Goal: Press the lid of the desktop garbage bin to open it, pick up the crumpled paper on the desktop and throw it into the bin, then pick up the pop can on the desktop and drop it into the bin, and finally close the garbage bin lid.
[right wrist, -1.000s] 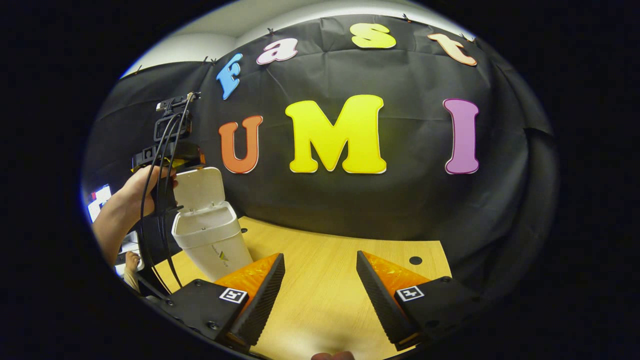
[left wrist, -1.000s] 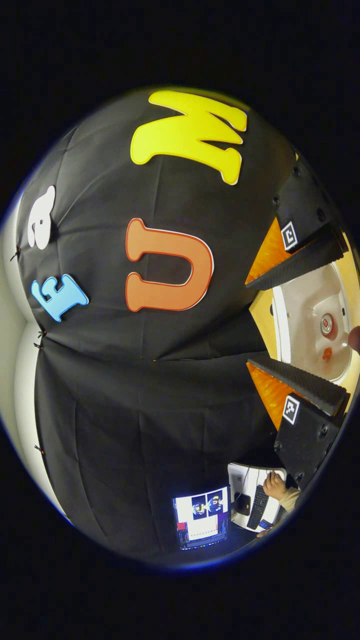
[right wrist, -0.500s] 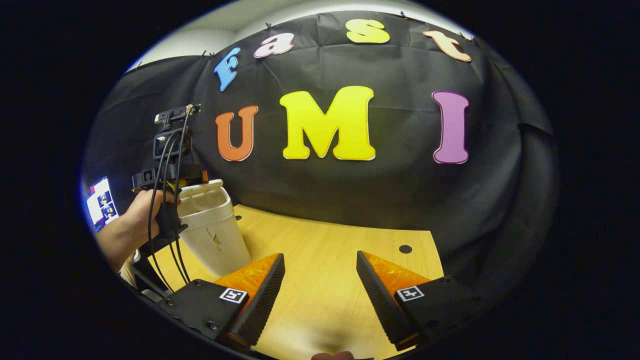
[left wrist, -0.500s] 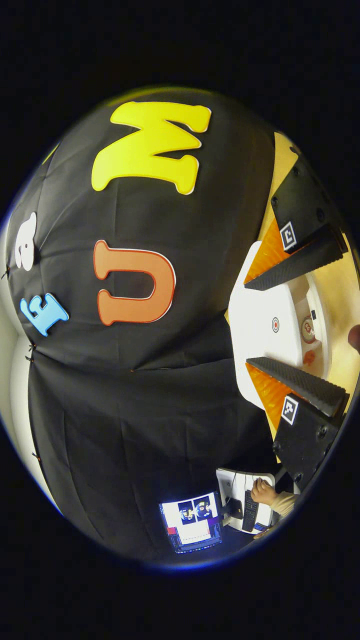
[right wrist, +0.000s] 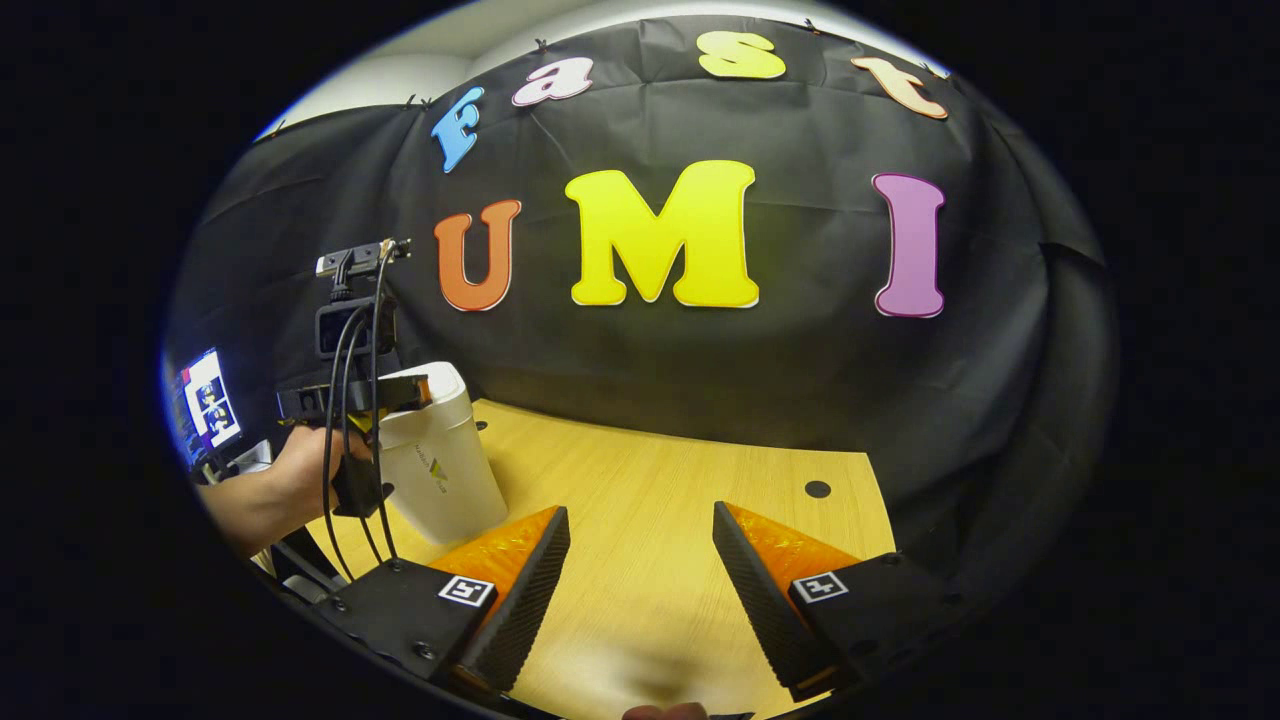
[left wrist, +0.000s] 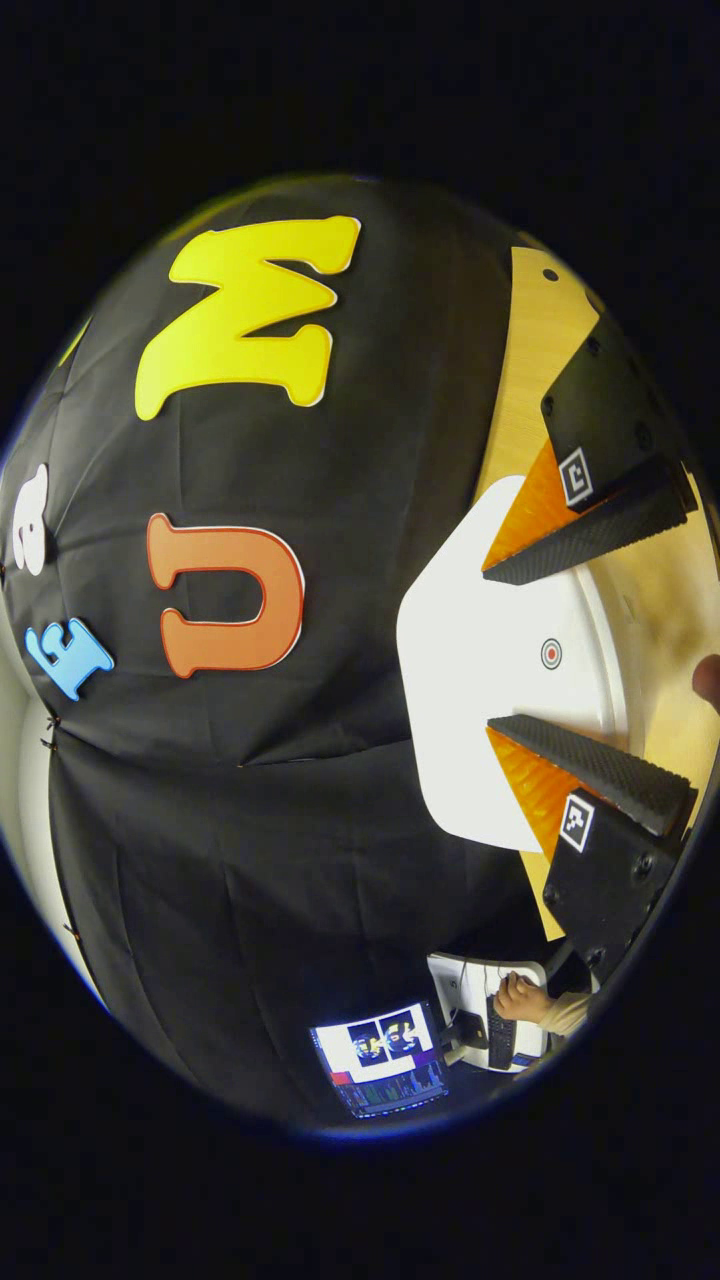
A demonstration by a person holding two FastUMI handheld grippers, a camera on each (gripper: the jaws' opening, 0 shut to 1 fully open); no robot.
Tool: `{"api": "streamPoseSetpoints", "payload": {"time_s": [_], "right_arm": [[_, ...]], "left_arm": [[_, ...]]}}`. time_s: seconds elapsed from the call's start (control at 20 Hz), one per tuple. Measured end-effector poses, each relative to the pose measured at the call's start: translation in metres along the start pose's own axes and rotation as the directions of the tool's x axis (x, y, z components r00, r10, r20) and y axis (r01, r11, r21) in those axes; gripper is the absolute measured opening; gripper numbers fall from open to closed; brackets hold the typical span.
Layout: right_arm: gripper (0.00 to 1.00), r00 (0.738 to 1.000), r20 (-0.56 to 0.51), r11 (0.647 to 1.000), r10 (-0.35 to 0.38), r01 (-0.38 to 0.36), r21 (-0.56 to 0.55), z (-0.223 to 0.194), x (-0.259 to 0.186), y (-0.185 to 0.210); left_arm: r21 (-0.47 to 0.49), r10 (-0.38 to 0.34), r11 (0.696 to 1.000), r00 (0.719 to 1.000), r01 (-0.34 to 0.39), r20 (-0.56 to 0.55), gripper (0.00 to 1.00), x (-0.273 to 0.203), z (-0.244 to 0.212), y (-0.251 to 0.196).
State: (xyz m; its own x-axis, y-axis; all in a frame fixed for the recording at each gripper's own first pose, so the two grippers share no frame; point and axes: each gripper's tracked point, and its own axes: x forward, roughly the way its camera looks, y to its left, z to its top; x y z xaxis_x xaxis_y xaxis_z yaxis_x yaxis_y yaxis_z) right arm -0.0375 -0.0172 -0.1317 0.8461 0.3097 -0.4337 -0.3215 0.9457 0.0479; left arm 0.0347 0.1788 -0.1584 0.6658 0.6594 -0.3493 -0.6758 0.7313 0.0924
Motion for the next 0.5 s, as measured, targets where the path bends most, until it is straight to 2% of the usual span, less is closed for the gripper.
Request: {"api": "streamPoseSetpoints", "payload": {"time_s": [0.1,0.25,0.4,0.5], "right_arm": [[0.92,1.000,-0.003,1.000,0.007,-0.007,0.013,-0.001,0.002,0.004],[0.92,1.000,-0.014,0.999,0.011,-0.010,0.036,-0.009,0.005,0.006],[0.92,1.000,0.003,0.999,-0.013,0.013,0.037,-0.007,0.008,0.001],[0.92,0.999,0.030,0.999,-0.032,0.031,0.033,0.001,0.007,-0.002]], "left_arm": [[0.048,-0.007,0.999,1.000,0.006,0.012,0.88,0.001,-0.001,0.001],[0.025,-0.034,0.999,0.999,0.033,0.023,0.86,0.002,-0.006,-0.003],[0.060,-0.052,0.997,0.995,0.048,0.080,0.85,0.000,0.009,-0.003],[0.097,-0.091,0.992,0.993,0.084,0.075,0.84,0.002,0.009,-0.004]]}}
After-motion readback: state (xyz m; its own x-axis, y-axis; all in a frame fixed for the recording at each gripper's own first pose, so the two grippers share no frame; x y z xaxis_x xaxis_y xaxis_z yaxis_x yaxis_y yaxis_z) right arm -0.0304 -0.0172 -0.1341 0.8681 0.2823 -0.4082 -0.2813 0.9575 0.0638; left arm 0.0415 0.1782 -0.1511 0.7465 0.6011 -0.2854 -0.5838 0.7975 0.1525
